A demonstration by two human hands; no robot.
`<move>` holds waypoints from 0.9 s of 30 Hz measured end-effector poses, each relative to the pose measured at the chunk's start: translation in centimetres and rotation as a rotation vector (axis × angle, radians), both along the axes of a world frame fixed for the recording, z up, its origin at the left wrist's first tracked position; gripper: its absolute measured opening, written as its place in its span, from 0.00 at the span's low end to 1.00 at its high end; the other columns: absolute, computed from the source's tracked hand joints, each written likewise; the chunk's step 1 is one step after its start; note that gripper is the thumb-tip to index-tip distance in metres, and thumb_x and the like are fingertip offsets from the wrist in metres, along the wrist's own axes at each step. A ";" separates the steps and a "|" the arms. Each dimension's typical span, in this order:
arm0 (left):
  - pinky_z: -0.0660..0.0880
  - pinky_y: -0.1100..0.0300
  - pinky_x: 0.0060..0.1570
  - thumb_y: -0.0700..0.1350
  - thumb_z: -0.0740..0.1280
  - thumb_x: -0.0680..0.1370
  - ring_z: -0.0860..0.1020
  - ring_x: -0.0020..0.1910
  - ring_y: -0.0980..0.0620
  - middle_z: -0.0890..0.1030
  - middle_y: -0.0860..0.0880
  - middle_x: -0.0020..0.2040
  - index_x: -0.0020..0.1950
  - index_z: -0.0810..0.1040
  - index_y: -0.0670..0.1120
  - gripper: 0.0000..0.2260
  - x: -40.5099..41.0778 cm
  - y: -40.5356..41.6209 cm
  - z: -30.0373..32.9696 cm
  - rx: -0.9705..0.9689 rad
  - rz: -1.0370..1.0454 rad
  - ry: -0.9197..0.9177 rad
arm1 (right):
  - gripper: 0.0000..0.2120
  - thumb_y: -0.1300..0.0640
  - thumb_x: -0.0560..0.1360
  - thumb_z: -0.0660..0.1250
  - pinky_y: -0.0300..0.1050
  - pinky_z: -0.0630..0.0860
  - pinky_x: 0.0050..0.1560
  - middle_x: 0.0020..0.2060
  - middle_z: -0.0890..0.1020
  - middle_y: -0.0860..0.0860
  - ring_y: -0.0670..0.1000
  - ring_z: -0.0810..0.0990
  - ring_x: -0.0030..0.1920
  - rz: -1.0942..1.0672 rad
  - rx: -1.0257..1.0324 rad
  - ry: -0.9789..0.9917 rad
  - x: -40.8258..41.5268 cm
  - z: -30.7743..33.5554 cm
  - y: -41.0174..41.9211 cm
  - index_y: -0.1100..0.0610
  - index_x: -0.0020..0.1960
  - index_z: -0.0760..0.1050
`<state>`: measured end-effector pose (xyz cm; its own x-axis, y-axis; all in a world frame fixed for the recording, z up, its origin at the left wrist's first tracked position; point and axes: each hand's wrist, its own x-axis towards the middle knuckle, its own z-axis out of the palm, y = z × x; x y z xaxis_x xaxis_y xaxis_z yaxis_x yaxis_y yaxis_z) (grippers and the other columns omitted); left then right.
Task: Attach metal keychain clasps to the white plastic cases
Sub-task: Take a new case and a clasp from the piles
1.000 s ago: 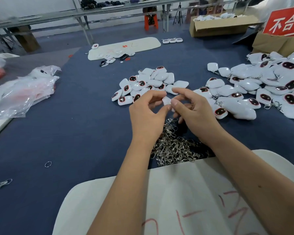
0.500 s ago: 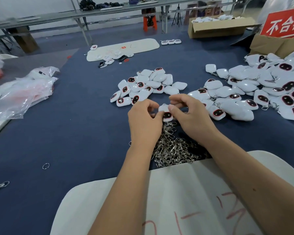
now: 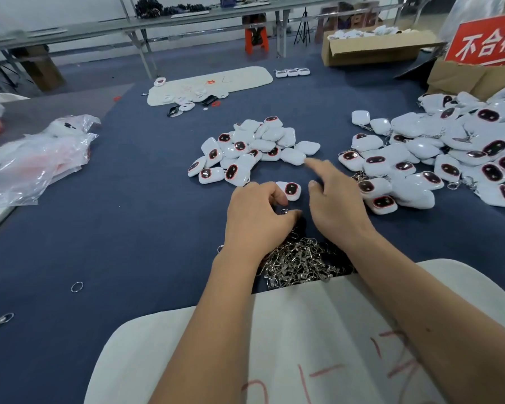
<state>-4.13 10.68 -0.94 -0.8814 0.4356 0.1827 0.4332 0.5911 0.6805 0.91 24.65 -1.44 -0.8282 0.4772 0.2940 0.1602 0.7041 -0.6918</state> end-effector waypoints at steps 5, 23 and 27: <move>0.72 0.53 0.49 0.48 0.77 0.72 0.76 0.48 0.49 0.79 0.54 0.39 0.36 0.79 0.52 0.09 -0.4 0.0 -0.2 -0.010 -0.018 0.000 | 0.26 0.70 0.79 0.58 0.44 0.63 0.71 0.70 0.79 0.54 0.56 0.70 0.74 0.291 0.161 -0.112 0.1 0.1 -0.7 0.51 0.72 0.78; 0.77 0.70 0.41 0.33 0.77 0.73 0.82 0.36 0.61 0.85 0.54 0.38 0.41 0.82 0.50 0.11 -0.3 0.0 0.0 0.474 0.122 -0.126 | 0.14 0.68 0.76 0.64 0.44 0.72 0.47 0.50 0.82 0.49 0.51 0.78 0.44 0.127 -0.077 0.042 0.6 0.6 -0.7 0.55 0.58 0.73; 0.80 0.66 0.42 0.33 0.77 0.72 0.84 0.37 0.59 0.85 0.54 0.37 0.41 0.83 0.49 0.10 0.0 0.2 0.3 0.492 0.092 -0.137 | 0.11 0.65 0.77 0.63 0.40 0.68 0.35 0.32 0.80 0.42 0.45 0.74 0.32 0.178 -0.133 0.057 0.5 0.8 -0.8 0.51 0.49 0.80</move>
<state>-4.15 10.83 -0.66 -0.9421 0.2469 0.2269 0.2822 0.2182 0.9342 1.43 23.84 -0.68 -0.8867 0.3625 0.2871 -0.0009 0.6194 -0.7850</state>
